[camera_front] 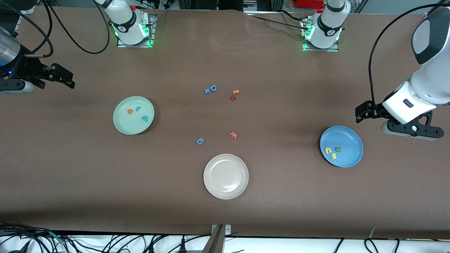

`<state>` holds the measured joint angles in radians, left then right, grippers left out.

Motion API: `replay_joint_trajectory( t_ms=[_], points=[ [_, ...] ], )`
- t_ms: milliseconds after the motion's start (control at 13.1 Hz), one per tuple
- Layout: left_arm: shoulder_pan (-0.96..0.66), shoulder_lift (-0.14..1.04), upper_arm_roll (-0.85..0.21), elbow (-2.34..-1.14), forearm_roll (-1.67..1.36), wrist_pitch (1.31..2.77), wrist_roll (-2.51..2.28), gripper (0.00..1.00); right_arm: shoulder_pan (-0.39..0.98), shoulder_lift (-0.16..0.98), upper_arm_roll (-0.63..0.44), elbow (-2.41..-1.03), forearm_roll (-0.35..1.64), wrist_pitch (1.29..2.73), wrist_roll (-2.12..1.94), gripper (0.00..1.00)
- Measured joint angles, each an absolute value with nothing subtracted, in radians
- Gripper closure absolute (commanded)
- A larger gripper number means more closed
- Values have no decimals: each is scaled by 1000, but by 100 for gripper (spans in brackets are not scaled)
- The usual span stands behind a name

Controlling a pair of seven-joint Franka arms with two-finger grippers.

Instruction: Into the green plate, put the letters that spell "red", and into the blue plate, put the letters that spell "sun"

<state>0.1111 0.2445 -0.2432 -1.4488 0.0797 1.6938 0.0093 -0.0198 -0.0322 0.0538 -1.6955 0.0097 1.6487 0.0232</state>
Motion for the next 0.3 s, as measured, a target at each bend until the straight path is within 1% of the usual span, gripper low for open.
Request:
replay_joint_trajectory(
  t_ms=[305],
  points=[
    [120,245,-243,-1449,79,1692,9,0,-20,-32,54,-1695,10,1649,28,0]
  ],
)
